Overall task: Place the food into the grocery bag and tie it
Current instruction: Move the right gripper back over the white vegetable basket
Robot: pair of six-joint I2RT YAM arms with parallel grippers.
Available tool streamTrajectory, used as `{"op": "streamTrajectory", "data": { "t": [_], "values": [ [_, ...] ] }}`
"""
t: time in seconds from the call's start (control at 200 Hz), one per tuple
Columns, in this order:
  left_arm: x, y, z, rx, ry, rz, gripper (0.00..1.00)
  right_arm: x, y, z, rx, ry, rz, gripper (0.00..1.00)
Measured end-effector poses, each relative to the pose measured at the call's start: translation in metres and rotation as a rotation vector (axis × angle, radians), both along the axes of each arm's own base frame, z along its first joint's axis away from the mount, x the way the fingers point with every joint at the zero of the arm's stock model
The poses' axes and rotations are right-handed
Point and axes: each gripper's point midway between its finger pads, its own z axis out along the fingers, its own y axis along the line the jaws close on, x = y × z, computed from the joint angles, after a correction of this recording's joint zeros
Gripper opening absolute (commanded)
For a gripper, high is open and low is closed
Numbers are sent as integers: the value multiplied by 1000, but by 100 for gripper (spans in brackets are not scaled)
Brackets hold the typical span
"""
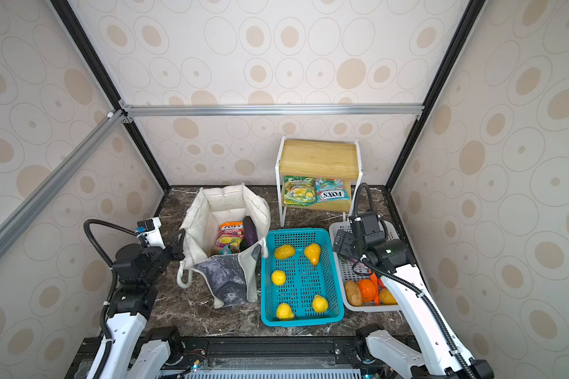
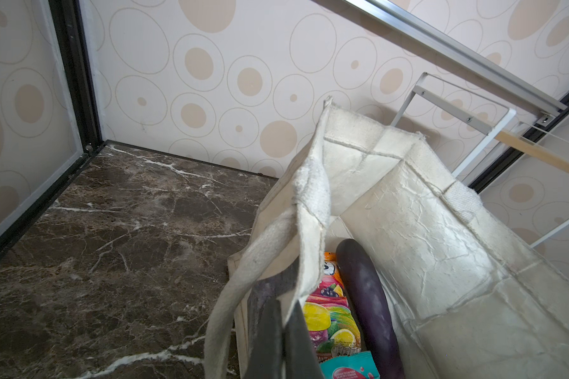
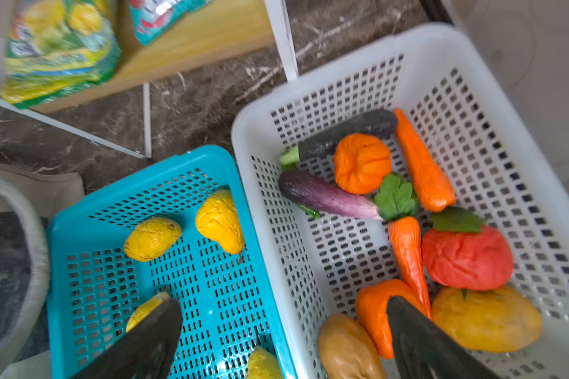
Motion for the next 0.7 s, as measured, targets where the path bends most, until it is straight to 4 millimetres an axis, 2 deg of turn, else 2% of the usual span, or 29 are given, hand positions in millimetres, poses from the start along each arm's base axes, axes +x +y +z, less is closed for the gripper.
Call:
{"op": "streamTrajectory", "data": {
  "t": [0.1, 0.23, 0.34, 0.475, 0.585, 0.7],
  "values": [
    [0, 0, -1, 0, 3, 0, 0, -13, -4, -19, 14, 77, -44, 100],
    [1, 0, -1, -1, 5, 1, 0, -31, -7, -34, 38, 166, -94, 100],
    [1, 1, -1, 0, 5, 2, 0, -44, -9, -45, 60, 225, -139, 95],
    [1, 1, -1, 0, 3, 5, 0, -60, -18, -70, 99, 307, -215, 86],
    [1, 1, -1, 1, 4, 6, 0, -75, -25, -94, 141, 375, -272, 86],
    [1, 1, -1, 0, 4, 6, 0, -83, -23, -108, 177, 419, -282, 86]
  ]
}}
